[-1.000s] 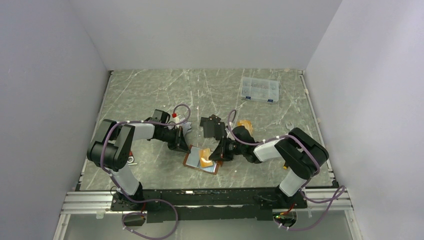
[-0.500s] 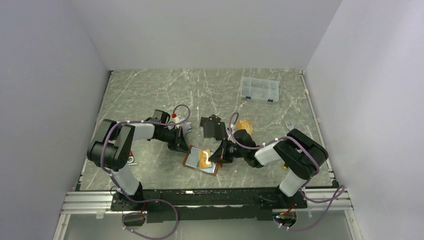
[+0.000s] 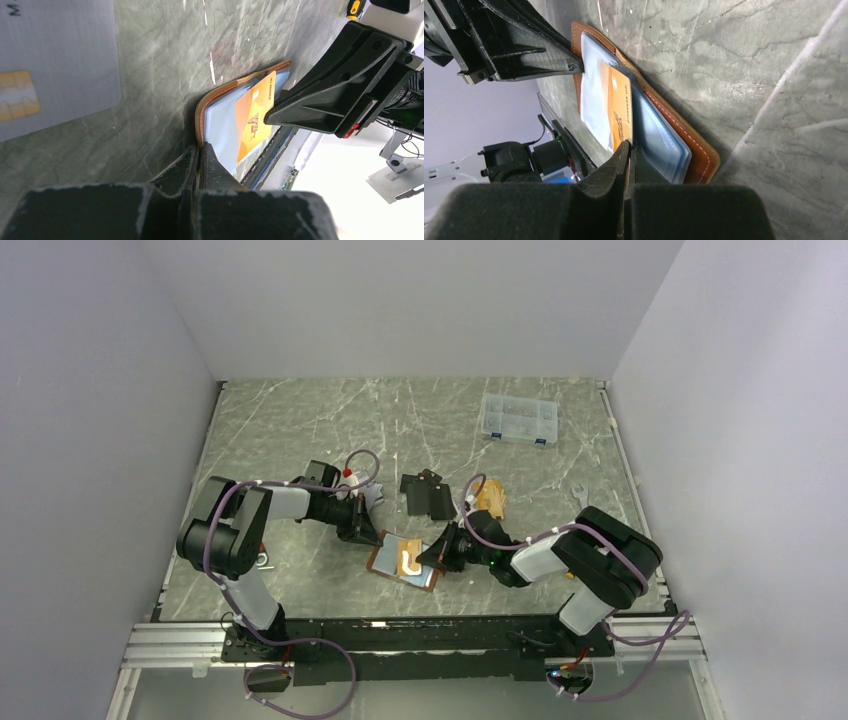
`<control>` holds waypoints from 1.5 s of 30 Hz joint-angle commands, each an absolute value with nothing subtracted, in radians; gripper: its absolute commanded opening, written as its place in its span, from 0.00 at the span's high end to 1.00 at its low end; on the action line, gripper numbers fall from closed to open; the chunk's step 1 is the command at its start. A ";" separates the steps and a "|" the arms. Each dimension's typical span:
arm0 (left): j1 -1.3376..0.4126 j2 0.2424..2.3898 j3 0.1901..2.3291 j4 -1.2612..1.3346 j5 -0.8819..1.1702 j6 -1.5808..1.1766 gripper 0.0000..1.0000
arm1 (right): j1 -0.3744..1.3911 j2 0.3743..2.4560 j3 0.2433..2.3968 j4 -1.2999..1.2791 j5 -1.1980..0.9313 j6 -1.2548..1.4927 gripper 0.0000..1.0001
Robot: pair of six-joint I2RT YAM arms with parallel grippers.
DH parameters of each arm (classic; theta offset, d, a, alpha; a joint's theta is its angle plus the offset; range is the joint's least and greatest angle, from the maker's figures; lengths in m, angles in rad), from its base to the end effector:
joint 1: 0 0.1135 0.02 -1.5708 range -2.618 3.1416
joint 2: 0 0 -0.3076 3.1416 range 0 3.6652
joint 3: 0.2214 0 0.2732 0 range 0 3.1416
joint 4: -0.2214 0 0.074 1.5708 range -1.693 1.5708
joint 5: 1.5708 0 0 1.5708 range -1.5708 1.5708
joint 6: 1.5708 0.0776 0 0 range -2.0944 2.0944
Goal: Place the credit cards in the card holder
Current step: Insert the credit card into the card holder.
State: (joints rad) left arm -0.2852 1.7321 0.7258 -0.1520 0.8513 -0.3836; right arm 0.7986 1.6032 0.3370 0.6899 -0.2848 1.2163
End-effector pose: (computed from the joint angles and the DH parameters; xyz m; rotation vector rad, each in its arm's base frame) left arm 0.2838 -0.1440 0.1094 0.1242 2.7350 -1.3544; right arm 0.1879 0.2241 0.1038 0.3286 2.4901 1.3408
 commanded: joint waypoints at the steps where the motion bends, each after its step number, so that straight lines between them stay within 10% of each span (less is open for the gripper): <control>1: -0.291 1.731 0.716 -0.122 0.831 -0.378 1.00 | 0.817 1.585 0.345 0.640 -0.154 1.245 1.00; 45: -0.283 1.705 0.714 -0.125 0.848 -0.383 1.00 | 0.948 1.653 0.641 0.183 -0.057 1.095 0.94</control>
